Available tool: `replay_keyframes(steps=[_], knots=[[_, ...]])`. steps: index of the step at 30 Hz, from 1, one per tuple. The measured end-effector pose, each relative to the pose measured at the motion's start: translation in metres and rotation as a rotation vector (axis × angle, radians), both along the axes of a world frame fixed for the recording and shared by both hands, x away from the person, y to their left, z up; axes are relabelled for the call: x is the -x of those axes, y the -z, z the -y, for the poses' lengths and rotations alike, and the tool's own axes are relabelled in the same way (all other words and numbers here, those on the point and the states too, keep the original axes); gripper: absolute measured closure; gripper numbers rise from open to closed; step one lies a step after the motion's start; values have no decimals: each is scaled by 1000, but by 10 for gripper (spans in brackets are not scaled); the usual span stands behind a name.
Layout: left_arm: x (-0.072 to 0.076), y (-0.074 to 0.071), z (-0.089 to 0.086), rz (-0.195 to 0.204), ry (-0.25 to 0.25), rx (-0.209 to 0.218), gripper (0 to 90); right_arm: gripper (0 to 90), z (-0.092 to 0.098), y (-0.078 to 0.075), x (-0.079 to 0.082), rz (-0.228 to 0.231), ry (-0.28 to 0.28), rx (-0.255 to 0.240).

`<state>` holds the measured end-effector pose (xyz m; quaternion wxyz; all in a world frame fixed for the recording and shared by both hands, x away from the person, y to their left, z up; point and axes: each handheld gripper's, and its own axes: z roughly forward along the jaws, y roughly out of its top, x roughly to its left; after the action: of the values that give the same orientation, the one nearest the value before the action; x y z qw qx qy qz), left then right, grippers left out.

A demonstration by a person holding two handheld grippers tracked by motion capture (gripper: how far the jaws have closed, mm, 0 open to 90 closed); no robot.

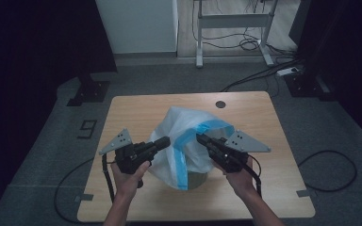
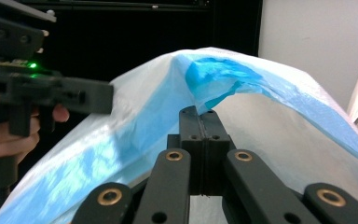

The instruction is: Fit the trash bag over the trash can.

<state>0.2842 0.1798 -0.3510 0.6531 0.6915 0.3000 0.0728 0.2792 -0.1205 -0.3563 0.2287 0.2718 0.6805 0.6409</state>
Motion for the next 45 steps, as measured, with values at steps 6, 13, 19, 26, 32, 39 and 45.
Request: replay_keyframes(steps=[6, 13, 19, 26, 32, 39, 45], knots=[[-9, -3, -3, 7, -33, 26, 898, 889, 10, 5, -1, -12, 0, -2], [-26, -8, -2, 1, -47, 31, 898, 889, 37, 11, 0, -15, -11, -10], [-24, -11, -4, 8, -114, 10, 898, 889, 57, 16, 7, -12, -14, -26], [-14, -6, -15, 8, -172, -19, 899, 888, 76, 25, 17, -56, 3, -22], [-13, -1, -26, 8, -198, -14, 899, 888, 83, 24, 8, -81, 40, 18], [10, 8, -43, 31, -218, -16, 899, 888, 77, 36, 32, -56, 36, 80], [26, 23, -58, 17, -242, 11, 899, 888, 81, 59, 43, -109, 28, 55]])
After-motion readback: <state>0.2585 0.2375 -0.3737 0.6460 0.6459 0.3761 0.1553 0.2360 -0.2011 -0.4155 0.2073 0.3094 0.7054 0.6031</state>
